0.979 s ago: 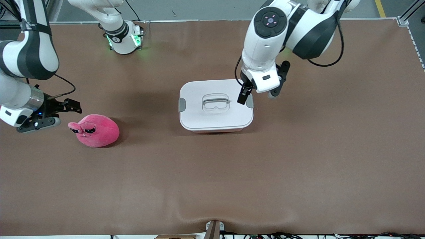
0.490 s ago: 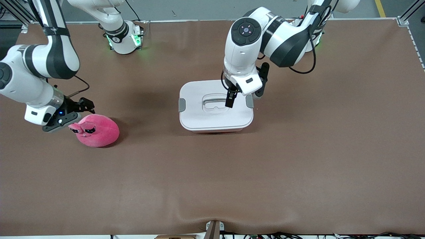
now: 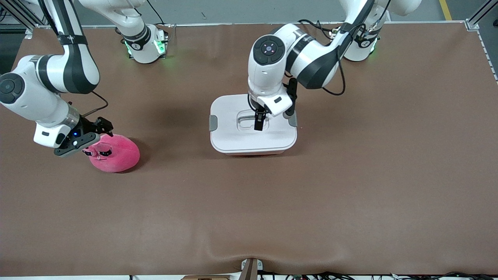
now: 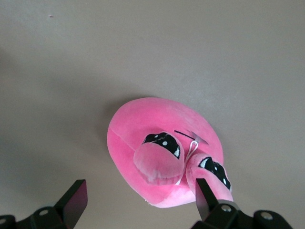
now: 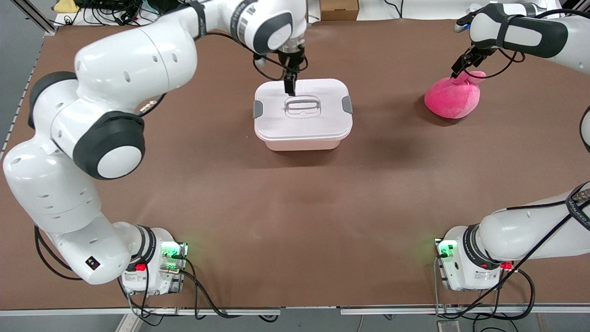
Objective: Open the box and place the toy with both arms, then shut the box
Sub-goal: 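Reach the left gripper to the box lid handle while the right gripper reaches the toy, then grasp the lid handle with the left gripper while the right gripper grasps the toy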
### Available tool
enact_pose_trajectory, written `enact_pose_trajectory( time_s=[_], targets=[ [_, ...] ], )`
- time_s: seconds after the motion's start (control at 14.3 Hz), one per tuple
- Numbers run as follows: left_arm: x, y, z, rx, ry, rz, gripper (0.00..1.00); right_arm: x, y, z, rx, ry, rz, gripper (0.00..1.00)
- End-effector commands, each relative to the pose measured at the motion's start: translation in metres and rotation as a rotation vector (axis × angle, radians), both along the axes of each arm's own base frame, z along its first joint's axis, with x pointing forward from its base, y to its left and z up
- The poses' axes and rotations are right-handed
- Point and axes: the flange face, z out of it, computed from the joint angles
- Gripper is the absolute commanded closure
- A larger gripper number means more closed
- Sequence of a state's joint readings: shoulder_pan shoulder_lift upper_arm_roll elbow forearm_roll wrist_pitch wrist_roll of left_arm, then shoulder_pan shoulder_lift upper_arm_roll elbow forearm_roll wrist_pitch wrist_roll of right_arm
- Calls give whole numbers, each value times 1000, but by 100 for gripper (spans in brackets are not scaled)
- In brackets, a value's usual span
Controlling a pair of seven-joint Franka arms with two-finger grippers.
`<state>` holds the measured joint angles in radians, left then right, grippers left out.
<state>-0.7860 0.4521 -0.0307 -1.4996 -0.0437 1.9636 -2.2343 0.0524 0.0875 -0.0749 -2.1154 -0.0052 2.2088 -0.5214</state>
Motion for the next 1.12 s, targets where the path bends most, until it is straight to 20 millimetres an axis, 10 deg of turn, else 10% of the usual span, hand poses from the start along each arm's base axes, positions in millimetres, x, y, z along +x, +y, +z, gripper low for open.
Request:
enact_pose_trajectory(
  time_s=[0.0,0.91,1.05],
  targets=[
    [-8,-19,-9,-12,1,55,0,2,-1,-12,-20,-3,20,0],
    [-36,-19,-59,74,23,143,0,7,3,-47,-23,31,27,0],
    [-35,-19,-59,66,17,154,18,7,3,-52,-24,38,28,0]
  ],
)
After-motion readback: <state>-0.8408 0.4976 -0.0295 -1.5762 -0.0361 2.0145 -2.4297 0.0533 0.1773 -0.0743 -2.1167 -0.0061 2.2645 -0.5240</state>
